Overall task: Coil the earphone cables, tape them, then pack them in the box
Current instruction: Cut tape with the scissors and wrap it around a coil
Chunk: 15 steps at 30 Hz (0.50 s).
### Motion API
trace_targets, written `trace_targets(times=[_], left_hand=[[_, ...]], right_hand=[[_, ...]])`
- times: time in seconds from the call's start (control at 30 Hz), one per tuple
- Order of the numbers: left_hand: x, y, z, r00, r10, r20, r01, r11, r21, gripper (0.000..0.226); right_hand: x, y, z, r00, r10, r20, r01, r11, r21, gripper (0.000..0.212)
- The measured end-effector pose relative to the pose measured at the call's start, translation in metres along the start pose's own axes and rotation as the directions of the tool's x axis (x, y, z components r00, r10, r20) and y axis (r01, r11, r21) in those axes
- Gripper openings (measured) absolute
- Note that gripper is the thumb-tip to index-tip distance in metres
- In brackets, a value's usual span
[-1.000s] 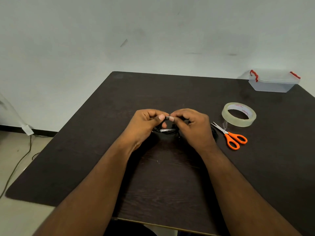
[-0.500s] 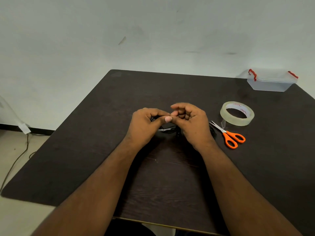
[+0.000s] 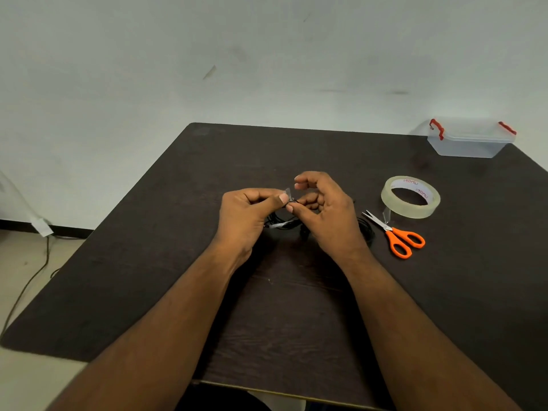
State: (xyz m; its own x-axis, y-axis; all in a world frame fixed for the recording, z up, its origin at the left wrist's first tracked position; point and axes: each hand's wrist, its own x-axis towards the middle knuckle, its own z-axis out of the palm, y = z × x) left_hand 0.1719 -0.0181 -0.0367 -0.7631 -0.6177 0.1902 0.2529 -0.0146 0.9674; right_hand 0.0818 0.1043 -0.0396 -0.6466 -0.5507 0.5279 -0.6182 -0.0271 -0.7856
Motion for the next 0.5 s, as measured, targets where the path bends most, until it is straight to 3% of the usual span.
trace_targets(times=[0.13, 0.27, 0.5], left_hand=[[-0.0003, -0.001, -0.0014, 1.0, 0.0, -0.013, -0.001, 1.0, -0.03, 0.015], [-0.0001, 0.0006, -0.0019, 0.999, -0.027, -0.028, 0.026, 0.998, -0.051, 0.037], [-0.0007, -0.0008, 0.0004, 0.994, 0.112, -0.015, -0.111, 0.99, 0.085, 0.018]], right_hand=[[-0.0021, 0.0021, 0.0007, 1.0, -0.02, -0.002, 0.02, 0.999, -0.033, 0.016], [-0.0018, 0.0019, 0.0005, 0.997, -0.06, -0.051, 0.06, 0.998, 0.006, 0.014], [-0.0007, 0.0016, 0.0004, 0.997, -0.038, -0.062, 0.043, 0.995, 0.088, 0.021]])
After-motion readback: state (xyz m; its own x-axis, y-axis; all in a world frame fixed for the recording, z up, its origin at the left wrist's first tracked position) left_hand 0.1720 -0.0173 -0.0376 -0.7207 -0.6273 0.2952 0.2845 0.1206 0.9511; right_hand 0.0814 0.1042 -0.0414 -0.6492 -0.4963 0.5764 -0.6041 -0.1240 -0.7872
